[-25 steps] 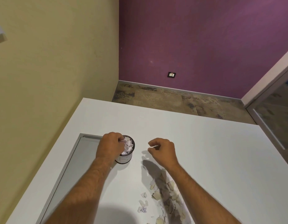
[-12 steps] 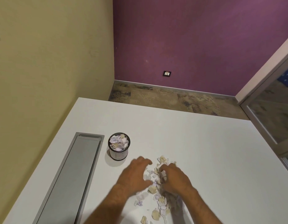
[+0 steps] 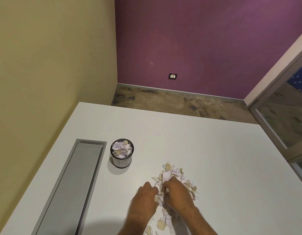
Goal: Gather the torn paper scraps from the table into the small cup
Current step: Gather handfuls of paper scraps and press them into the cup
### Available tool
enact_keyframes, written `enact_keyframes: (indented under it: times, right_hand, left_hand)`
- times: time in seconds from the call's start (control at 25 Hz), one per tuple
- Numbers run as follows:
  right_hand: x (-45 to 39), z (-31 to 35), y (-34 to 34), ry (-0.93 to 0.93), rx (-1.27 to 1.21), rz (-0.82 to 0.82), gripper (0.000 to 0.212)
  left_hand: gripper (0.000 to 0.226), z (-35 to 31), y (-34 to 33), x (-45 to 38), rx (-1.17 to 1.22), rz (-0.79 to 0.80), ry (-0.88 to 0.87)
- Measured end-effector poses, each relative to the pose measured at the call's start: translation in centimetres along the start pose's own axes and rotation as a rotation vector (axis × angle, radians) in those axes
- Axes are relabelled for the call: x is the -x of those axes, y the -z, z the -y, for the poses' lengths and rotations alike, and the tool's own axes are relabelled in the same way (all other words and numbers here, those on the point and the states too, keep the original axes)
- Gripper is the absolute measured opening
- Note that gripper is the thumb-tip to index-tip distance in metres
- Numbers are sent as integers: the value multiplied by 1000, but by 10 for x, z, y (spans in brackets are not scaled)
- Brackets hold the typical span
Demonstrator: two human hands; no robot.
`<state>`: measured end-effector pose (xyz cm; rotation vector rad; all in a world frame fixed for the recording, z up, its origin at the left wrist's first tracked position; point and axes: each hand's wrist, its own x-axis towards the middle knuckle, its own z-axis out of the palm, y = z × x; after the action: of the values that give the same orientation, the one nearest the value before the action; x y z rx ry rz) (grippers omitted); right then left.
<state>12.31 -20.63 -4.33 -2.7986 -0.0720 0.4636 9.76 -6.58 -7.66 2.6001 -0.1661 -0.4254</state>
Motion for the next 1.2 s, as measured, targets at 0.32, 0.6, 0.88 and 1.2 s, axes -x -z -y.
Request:
enact_keyframes:
  times: [0.32, 0.6, 0.88, 1.2]
  right_hand:
    - [-1, 1, 6, -45, -152, -53, 23]
    - [-13, 14, 48, -129, -626, -128, 26]
    - [-46, 80, 91, -15, -1069, -118, 19]
    - [-105, 160, 72, 294, -247, -196, 22]
  left_hand:
    - [22, 13, 7, 1, 241, -118, 142]
    - [16, 25, 29, 4, 432, -240, 182]
    - [12, 40, 55, 16, 533, -352, 186]
    - [23, 65, 92, 26, 670, -557, 235]
